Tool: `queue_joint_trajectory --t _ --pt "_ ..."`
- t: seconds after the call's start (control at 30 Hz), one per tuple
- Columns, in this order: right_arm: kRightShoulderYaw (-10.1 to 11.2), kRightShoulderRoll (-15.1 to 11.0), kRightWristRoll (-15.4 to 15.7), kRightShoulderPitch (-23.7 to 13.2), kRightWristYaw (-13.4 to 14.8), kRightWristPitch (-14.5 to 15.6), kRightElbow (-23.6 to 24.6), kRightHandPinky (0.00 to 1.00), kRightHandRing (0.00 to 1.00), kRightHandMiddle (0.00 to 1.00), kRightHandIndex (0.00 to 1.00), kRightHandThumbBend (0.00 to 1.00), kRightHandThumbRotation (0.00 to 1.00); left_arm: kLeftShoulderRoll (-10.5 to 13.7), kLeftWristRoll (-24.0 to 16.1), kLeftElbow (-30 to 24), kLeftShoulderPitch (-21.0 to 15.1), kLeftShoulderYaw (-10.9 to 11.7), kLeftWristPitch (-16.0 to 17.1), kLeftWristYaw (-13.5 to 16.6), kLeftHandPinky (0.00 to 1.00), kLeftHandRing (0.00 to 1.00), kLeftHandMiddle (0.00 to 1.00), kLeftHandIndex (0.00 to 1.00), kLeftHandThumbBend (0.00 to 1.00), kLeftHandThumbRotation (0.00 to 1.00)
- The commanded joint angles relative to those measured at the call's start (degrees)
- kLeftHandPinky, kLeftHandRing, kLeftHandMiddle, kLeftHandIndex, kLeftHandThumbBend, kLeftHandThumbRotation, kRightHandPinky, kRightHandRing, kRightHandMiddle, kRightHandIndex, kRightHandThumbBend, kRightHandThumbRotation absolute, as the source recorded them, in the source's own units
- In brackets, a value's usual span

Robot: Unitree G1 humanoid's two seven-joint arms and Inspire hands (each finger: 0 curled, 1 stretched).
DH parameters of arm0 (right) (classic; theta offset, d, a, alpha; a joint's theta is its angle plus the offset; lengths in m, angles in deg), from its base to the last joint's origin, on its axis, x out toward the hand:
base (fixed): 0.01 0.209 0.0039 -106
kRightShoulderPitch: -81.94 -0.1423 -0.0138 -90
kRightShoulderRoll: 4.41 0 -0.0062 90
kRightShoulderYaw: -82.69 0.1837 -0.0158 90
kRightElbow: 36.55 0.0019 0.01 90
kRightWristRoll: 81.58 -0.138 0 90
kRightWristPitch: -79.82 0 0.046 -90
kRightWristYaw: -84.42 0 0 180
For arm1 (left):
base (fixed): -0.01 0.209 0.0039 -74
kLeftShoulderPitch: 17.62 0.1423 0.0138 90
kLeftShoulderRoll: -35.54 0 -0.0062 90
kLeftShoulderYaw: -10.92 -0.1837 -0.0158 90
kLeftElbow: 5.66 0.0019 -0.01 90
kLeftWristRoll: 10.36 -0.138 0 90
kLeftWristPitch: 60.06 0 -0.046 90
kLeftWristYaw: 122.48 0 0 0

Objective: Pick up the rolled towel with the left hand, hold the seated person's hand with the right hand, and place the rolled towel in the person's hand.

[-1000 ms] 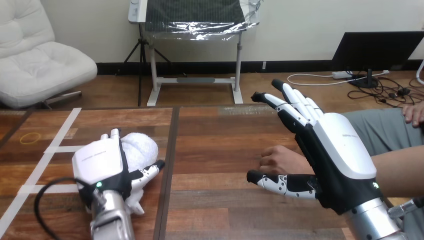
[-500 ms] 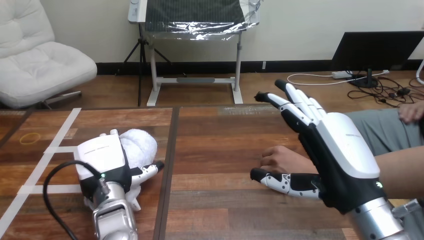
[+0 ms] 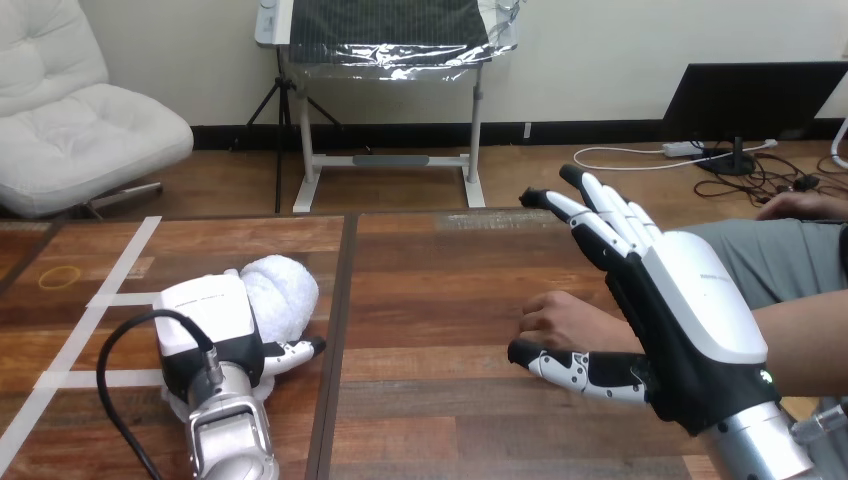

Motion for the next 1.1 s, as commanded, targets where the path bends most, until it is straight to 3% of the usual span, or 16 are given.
queue_joint_trajectory --t 0.0,0.3,0.5,0.6,0.8,0.83,1.07 --pt "1.3 -1.3 -0.5 -1.9 -0.1 -0.3 2.2 1.00 1.00 1.00 0.89 0.64 0.14 2.7 -0.8 3.1 -3.2 -1.6 -2.2 -2.0 0.98 0.95 0.95 0.91 0.91 0.81" --pt "1.5 -1.5 -0.6 -1.9 -0.7 0.2 2.6 1.00 1.00 1.00 0.89 0.63 0.18 4.2 -1.0 4.6 -3.9 -3.7 -3.5 -3.7 0.98 0.94 0.94 0.90 0.93 0.86" --pt "1.5 -1.7 -0.9 -1.8 -0.9 0.4 2.8 1.00 1.00 1.00 0.89 0.62 0.19 5.9 -1.2 4.2 -3.8 -5.3 -3.3 -6.0 0.89 0.87 0.88 0.87 0.89 0.89" --pt "1.5 -1.8 -0.9 -1.8 -0.8 0.3 2.7 1.00 1.00 1.00 0.89 0.62 0.19 6.6 -1.1 4.3 -3.9 -5.9 -2.9 -7.0 0.79 0.77 0.80 0.83 0.86 0.88" --pt "1.5 -2.1 -1.4 -1.6 -0.7 0.1 2.5 1.00 1.00 1.00 0.89 0.62 0.18 7.2 0.2 3.7 -4.1 -5.5 -2.5 -8.2 0.52 0.53 0.59 0.79 0.79 0.74" --pt "1.5 -2.1 -1.5 -1.6 -0.7 0.0 2.4 1.00 1.00 1.00 0.89 0.62 0.18 7.3 0.4 3.5 -4.0 -5.4 -2.4 -8.3 0.44 0.45 0.53 0.78 0.76 0.66" --pt "1.7 -2.5 -1.9 -1.5 -0.7 -0.1 2.2 1.00 1.00 1.00 0.89 0.61 0.17 7.5 2.7 2.1 -3.5 -3.9 -1.4 -6.8 0.27 0.30 0.41 0.75 0.68 0.43"
